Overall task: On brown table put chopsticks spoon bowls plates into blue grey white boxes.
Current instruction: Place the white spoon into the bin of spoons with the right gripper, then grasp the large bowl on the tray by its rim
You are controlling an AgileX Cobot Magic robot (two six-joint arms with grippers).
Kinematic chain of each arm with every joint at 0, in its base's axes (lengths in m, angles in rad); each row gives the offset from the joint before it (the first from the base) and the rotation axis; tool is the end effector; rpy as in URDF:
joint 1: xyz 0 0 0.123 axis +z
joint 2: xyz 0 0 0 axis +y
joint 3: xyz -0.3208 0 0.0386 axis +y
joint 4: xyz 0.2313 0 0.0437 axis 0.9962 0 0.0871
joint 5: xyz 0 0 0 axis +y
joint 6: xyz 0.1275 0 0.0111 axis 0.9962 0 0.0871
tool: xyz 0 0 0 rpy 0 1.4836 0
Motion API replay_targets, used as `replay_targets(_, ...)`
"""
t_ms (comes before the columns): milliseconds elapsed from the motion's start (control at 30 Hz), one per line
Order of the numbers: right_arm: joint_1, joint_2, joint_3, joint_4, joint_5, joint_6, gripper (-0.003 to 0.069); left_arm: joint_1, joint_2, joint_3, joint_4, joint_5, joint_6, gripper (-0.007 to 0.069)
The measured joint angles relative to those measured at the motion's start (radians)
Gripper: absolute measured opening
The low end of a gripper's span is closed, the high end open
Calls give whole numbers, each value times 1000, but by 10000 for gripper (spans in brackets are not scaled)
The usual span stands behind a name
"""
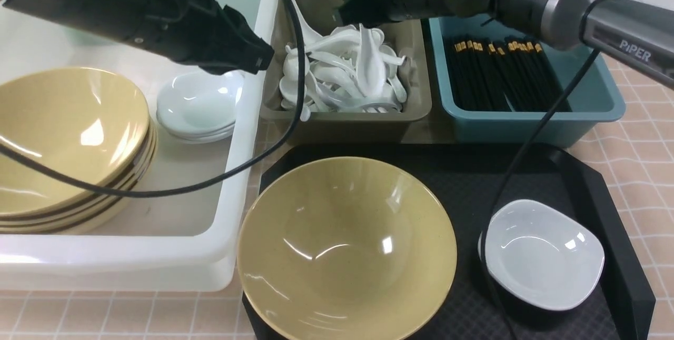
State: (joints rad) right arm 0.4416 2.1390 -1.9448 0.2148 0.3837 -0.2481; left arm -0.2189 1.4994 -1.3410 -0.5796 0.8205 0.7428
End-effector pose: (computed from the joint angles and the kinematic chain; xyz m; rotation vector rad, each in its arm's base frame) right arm 0.4961 0.2458 0.3116 -0.5500 1.9932 0.3252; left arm 0.3133 -0.1222 0.3680 0.8104 2.1845 -0.4359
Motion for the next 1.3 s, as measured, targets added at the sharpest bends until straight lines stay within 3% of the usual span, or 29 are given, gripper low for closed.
replay_targets(167, -22, 0, -155, -1, 333, 11, 536, 0, 22, -50, 25, 72, -21, 8)
replay_targets(300, -29, -14, -271, -3, 626, -35, 556, -25, 41, -91, 82, 141, -58, 34)
replay_targets(333, -29, -30, -316, -5, 775, -60, 554, -57, 55, -106, 135, 162, -82, 69)
replay_targets(400, -29, -70, -328, -8, 833, -38, 546, -108, 78, -112, 199, 175, -112, 130)
replay_targets(500, -29, -122, -318, -13, 859, -26, 526, -168, 113, -116, 261, 184, -146, 211)
replay_targets(600, -15, -255, -223, -22, 865, -47, 480, -271, 201, -149, 380, 207, -248, 378)
replay_targets(700, -6, -376, -104, -20, 869, -84, 439, -326, 277, -189, 498, 212, -333, 472)
replay_targets(800, -6, -478, 5, -22, 875, -110, 401, -339, 335, -223, 580, 211, -379, 517)
replay_targets(1033, -6, -594, 159, -54, 882, -124, 326, -339, 432, -256, 612, 192, -373, 530)
replay_targets(1300, -6, -576, 173, -63, 882, -125, 267, -339, 483, -260, 534, 169, -362, 493)
